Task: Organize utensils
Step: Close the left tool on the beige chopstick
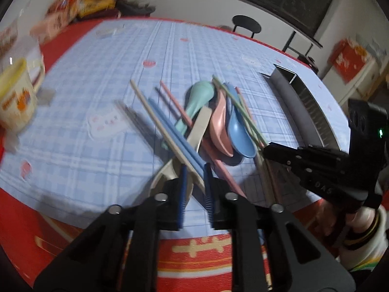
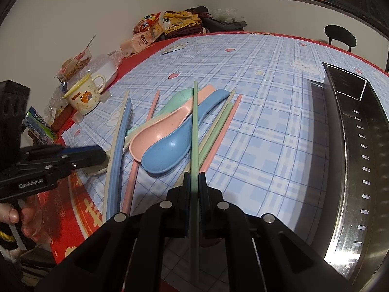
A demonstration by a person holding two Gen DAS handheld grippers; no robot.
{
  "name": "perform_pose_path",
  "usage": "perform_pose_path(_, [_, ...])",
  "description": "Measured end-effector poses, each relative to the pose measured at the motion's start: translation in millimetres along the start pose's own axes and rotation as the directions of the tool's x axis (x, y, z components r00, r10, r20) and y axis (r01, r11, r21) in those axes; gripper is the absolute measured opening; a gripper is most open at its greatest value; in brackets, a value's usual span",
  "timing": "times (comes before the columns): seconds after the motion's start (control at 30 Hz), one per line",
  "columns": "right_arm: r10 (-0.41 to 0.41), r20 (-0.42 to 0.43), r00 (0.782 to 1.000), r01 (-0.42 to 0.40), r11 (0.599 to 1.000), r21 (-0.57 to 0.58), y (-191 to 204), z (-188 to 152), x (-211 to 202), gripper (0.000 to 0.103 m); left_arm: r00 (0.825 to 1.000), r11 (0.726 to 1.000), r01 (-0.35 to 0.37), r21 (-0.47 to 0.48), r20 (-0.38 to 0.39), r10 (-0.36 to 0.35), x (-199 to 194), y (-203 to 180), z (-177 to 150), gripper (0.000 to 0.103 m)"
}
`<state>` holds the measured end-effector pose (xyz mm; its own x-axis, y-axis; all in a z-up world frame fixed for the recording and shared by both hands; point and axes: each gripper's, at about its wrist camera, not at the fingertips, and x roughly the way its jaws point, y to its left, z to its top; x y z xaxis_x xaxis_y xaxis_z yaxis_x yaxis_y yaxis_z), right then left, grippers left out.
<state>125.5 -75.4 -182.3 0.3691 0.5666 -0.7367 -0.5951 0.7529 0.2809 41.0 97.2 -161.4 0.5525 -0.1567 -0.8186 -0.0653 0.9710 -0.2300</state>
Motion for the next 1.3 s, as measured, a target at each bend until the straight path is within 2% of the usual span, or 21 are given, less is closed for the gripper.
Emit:
perform_pose_path(0.1, [0.000,0.001,1.000,0.000,1.000,0.002,-1,0,0,0.007,1.000,0.998,0.004,-0.057,-0.010,-0.005,6,5,-2,0.016])
perform_pose_path(0.2, [0.001,0.001,1.000,-0.001,1.000,0.005,-1,0,0,0.007,1.000,0.999,-0.014,-0.045,-0.004,0.014,8,-1,-4,0.017])
perform_pose_path(0.37, [0.010,0.003,1.000,-0.010,1.000,0.009,-2,0,0,0.007,0.996,0.996,-0.089,0.026,-0.001,0.089,10,-12,-2,0.021])
perform_pose_path(0.47, [0.014,0.012,1.000,-0.014,1.000,0.013,-3,0,-1,0.007,0.987,0.981,-0.159,0.110,-0.006,0.161,11,-22,1,0.023])
perform_pose_path(0.67, [0.007,0.029,1.000,-0.008,1.000,0.009,-2,-2,-4,0.007,0.974,0.957,-0.219,0.191,-0.016,0.226,14,-29,7,0.023])
perform_pose_path(0.77, [0.011,0.034,0.999,-0.011,1.000,0.009,-3,-3,-6,0.007,0.975,0.963,-0.213,0.165,-0.027,0.220,15,-28,10,0.024])
perform_pose_path(0.83, [0.014,0.037,0.999,-0.014,1.000,0.010,-3,-3,-7,0.007,0.980,0.975,-0.189,0.114,-0.038,0.194,13,-22,9,0.023])
perform_pose_path(0.93, [0.016,0.040,0.999,-0.017,1.000,0.011,-3,-4,-7,0.007,0.986,0.985,-0.153,0.075,-0.048,0.157,12,-18,7,0.015])
perform_pose_path(1.07, [0.017,0.040,0.999,-0.017,1.000,0.008,-2,-4,-8,0.007,0.990,0.993,-0.120,0.023,-0.069,0.121,13,-13,8,0.014])
perform_pose_path(1.2, [0.020,0.044,0.999,-0.021,1.000,0.011,-3,-3,-9,0.007,0.991,0.994,-0.107,-0.033,-0.089,0.104,13,-6,9,0.020])
perform_pose_path(1.27, [0.021,0.043,0.999,-0.022,1.000,0.011,-2,-3,-9,0.007,0.990,0.992,-0.097,-0.085,-0.109,0.088,14,0,10,0.030])
perform_pose_path(1.3, [0.021,0.044,0.999,-0.021,1.000,0.011,-2,-3,-9,0.007,0.990,0.989,-0.083,-0.119,-0.126,0.067,16,5,10,0.031])
